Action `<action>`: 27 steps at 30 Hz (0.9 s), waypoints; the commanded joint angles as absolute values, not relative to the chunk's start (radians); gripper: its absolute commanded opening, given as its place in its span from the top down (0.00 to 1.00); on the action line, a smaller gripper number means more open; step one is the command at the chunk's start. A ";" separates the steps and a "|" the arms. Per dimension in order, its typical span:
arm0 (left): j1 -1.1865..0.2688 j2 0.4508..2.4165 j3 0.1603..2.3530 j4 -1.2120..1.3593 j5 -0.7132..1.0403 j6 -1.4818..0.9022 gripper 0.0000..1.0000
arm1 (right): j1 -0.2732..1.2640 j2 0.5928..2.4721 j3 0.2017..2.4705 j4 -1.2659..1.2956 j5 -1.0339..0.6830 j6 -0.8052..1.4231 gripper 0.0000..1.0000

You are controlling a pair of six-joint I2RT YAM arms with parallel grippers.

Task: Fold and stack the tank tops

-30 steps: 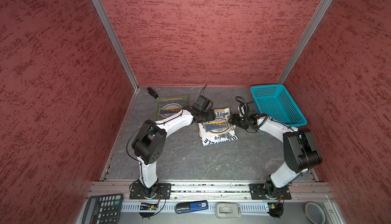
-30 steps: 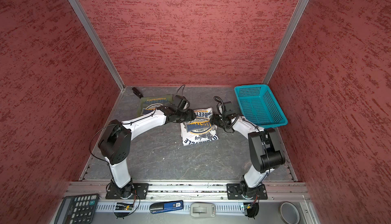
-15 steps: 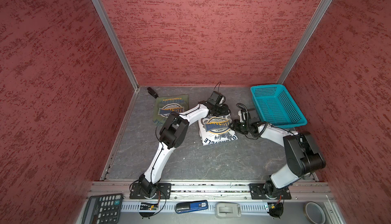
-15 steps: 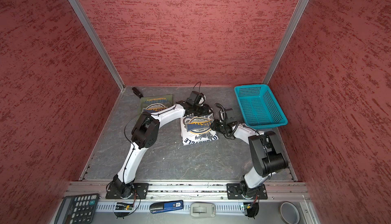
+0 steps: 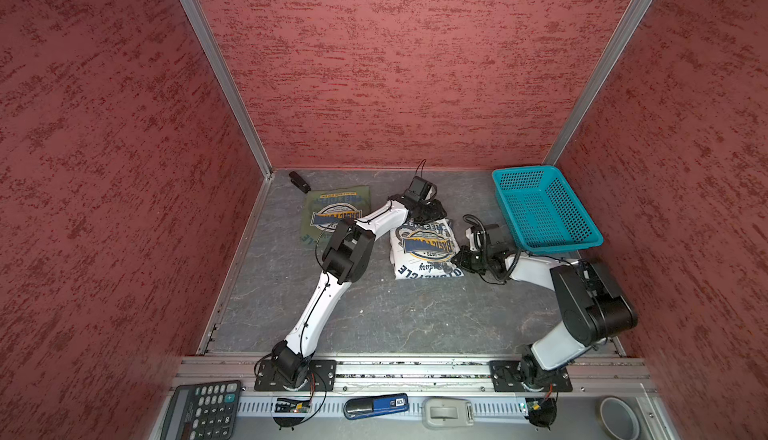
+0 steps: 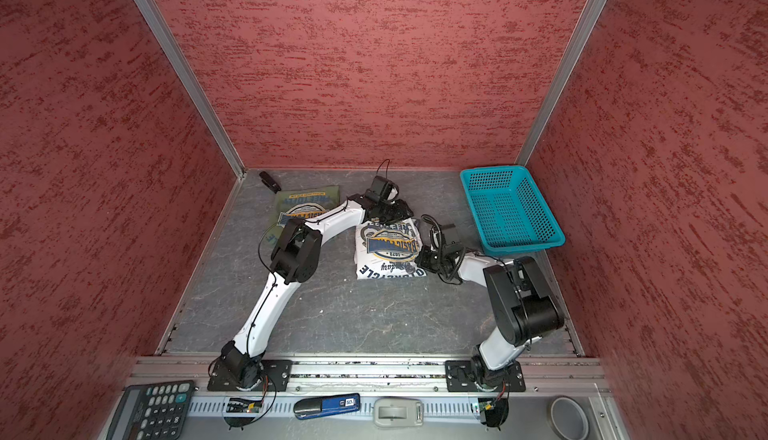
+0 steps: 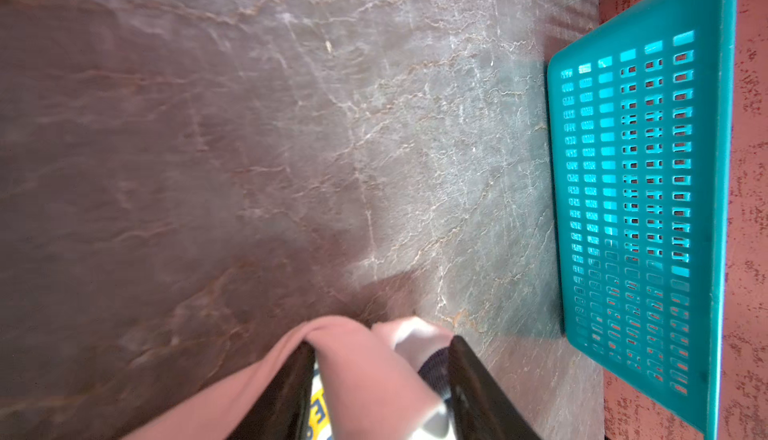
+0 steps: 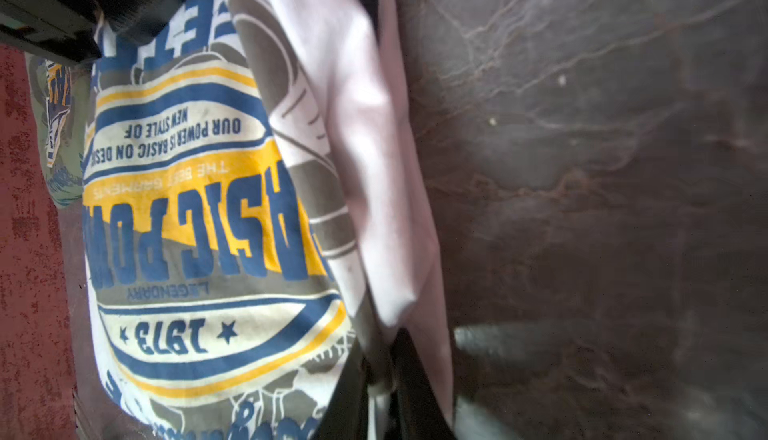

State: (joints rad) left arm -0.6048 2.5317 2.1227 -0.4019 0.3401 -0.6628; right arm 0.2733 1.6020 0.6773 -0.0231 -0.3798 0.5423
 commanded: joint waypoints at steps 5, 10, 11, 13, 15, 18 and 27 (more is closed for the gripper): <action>-0.584 2.335 2.162 -0.616 0.316 -0.580 0.25 | 0.280 1.426 0.684 -0.183 -0.316 0.520 0.47; -0.574 2.007 1.774 -0.590 0.212 -0.602 0.16 | 0.280 1.446 0.822 -0.224 -0.264 0.494 0.33; -0.571 1.944 1.680 -0.564 0.191 -0.616 0.16 | 0.281 1.480 0.848 -0.218 -0.261 0.492 0.31; -0.569 1.815 1.488 -0.511 0.134 -0.656 0.15 | 0.280 1.540 0.902 -0.213 -0.236 0.490 0.25; -0.565 1.714 1.300 -0.454 0.108 -0.699 0.15 | 0.280 1.604 0.963 -0.210 -0.219 0.485 0.20; -0.560 1.627 1.108 -0.335 0.138 -0.744 0.15 | 0.280 1.702 1.050 -0.199 -0.226 0.472 0.17; -0.562 1.687 0.925 -0.110 0.248 -0.845 0.15 | 0.281 1.964 1.293 -0.264 -0.198 0.438 0.19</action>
